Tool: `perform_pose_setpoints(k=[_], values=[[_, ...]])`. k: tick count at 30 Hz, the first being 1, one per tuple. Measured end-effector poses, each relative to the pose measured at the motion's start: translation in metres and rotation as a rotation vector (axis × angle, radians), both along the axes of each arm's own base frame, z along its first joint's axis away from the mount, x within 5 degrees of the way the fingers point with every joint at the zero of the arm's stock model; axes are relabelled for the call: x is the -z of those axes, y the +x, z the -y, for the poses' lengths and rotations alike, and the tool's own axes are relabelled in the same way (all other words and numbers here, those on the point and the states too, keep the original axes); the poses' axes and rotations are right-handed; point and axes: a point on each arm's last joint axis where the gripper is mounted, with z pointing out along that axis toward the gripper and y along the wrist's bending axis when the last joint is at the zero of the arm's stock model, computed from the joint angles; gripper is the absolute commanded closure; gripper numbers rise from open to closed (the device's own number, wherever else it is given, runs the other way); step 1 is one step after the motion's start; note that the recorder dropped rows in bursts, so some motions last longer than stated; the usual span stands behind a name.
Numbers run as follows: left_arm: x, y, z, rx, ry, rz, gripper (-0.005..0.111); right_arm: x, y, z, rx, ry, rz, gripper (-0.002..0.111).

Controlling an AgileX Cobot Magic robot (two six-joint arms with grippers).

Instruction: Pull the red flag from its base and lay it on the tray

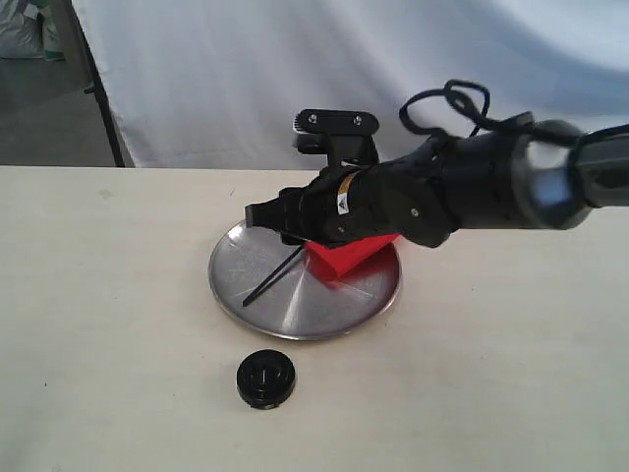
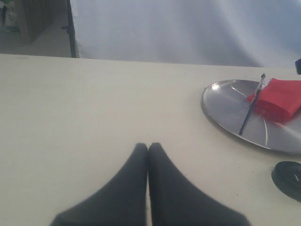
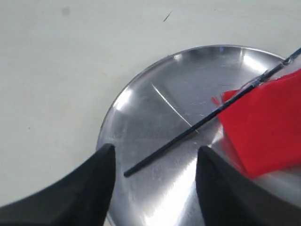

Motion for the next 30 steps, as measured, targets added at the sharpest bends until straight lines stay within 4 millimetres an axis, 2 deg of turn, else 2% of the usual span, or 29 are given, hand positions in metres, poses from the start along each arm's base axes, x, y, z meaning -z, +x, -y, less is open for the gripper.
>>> perform_pose_setpoints(k=[4,9,17,22,30], values=[[0.000,0.000,0.000,0.000,0.000,0.000,0.107,-0.027,-0.024,0.004,-0.074,-0.124,0.011,0.108],[0.000,0.000,0.000,0.000,0.000,0.000,0.107,-0.057,-0.064,0.000,-0.187,-0.163,0.055,0.108],[0.000,0.000,0.000,0.000,0.000,0.000,0.107,-0.085,-0.141,0.001,-0.377,-0.077,0.140,0.108],[0.000,0.000,0.000,0.000,0.000,0.000,0.107,-0.105,-0.180,0.021,-0.461,0.003,0.192,0.108],[0.000,0.000,0.000,0.000,0.000,0.000,0.107,-0.147,-0.206,0.065,-0.454,0.148,0.237,0.108]])
